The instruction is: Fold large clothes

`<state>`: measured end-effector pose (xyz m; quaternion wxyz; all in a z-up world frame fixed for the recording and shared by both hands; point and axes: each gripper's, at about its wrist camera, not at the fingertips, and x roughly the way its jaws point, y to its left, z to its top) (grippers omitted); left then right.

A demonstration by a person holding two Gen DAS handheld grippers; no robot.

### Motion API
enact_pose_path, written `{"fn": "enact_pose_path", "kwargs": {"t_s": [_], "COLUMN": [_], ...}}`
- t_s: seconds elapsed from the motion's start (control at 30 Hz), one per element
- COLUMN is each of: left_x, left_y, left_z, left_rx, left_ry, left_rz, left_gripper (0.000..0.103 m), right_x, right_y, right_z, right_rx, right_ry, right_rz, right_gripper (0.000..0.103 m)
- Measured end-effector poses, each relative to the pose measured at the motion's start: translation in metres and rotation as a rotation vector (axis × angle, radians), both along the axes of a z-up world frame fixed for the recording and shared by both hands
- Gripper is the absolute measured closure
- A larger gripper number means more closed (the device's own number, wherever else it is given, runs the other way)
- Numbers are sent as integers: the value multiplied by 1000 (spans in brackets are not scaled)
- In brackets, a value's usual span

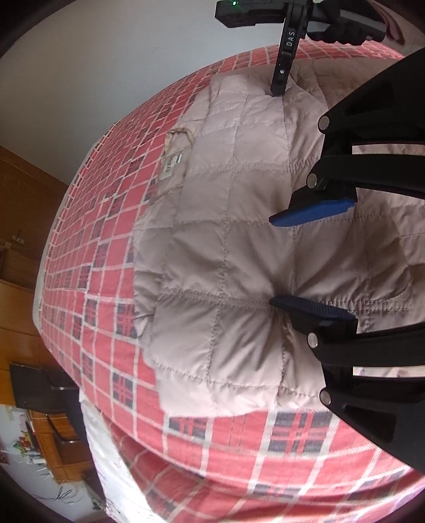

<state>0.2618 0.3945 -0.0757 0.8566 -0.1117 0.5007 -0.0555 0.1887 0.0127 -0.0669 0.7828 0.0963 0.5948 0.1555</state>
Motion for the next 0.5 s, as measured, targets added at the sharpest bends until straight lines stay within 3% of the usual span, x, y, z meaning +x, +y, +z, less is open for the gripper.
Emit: {"fn": "enact_pose_path", "kwargs": {"t_s": [0.1, 0.27, 0.5], "left_x": [-23, -49, -46], "left_y": [-1, -12, -18], "left_z": [19, 25, -5], "left_rx": [13, 9, 54], "left_ry": [-49, -60, -13], "left_rz": [-22, -51, -44], "left_gripper": [55, 53, 53], "right_x": [-22, -42, -23], "right_y": [-7, -14, -28], "right_z": [23, 13, -26], "right_rx": [72, 185, 299], "right_ry": [-30, 47, 156], "right_rz": [-3, -30, -161], "right_gripper": [71, 71, 70]}}
